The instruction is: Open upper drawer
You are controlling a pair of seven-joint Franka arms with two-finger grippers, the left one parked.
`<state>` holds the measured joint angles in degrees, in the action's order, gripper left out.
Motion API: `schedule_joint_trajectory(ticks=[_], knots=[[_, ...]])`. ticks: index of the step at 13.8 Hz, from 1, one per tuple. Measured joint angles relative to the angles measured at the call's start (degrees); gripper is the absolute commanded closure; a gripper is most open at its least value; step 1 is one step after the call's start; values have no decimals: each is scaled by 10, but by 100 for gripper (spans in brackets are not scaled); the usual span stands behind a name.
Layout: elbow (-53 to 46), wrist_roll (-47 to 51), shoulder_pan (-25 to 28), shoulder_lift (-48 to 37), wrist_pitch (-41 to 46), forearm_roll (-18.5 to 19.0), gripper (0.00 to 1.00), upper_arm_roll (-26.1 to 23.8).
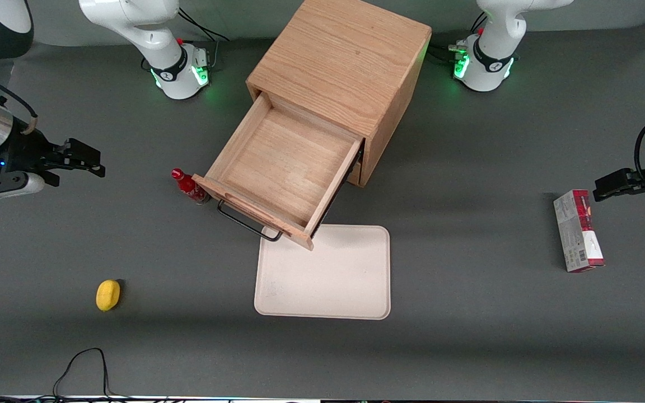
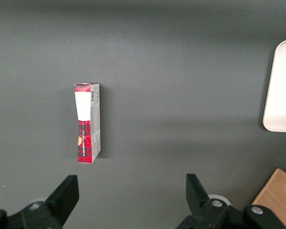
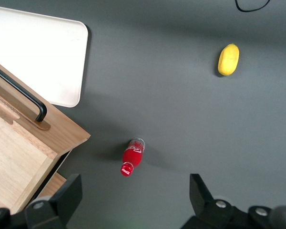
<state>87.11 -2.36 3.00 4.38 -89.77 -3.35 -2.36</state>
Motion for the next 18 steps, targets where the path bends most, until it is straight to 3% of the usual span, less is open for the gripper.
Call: schedule_joint_trajectory(ticks=[10,18], knots=[[-63,0,-2,64,0,0,0,6],[13,0,-1,-9,-8,0,0,6]])
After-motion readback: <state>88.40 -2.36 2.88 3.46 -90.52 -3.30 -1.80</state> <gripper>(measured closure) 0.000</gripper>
